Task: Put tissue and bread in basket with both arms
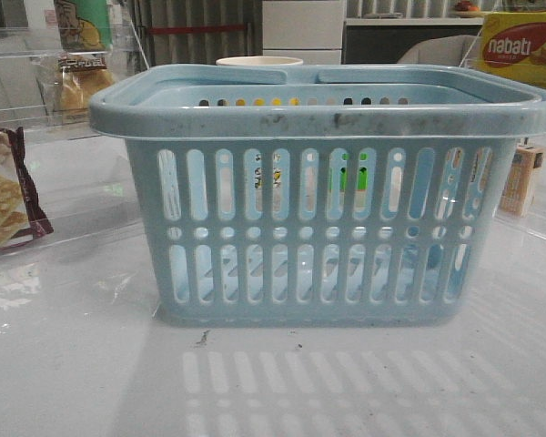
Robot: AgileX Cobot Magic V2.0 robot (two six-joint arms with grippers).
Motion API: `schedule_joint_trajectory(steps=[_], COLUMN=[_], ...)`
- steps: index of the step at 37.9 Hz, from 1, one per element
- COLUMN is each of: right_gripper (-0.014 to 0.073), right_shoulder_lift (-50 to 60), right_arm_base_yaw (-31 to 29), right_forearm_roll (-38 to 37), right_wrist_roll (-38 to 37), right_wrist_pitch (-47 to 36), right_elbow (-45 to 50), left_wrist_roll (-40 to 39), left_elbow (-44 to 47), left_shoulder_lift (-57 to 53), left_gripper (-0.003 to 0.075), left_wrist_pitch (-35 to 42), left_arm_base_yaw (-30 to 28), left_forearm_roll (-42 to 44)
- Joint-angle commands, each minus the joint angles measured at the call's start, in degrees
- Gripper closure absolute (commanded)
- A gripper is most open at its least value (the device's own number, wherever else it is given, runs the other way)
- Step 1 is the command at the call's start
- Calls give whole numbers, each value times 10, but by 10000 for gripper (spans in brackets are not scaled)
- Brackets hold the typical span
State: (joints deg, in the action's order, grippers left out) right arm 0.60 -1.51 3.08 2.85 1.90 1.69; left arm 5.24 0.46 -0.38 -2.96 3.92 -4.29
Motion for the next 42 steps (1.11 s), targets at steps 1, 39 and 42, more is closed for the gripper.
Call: schedule_joint_trajectory(steps=[1,39,42], right_gripper=[519,519,519], right_shoulder_lift=[10,10,10], right_arm_base_yaw=[-1,0,0], right_forearm_roll=[-1,-1,-1], right_wrist_roll=[2,2,2], right_wrist_pitch=[-53,-45,-12], right_elbow=[0,-36,-77], left_wrist_roll=[-1,-1,-1], left_elbow=[-1,-25,-62], left_shoulder_lift=[-9,-9,-9], left_gripper=[629,629,629], left_wrist_pitch=[50,87,74], left_arm_base_yaw=[-1,0,0], left_forearm_roll=[-5,-5,-5])
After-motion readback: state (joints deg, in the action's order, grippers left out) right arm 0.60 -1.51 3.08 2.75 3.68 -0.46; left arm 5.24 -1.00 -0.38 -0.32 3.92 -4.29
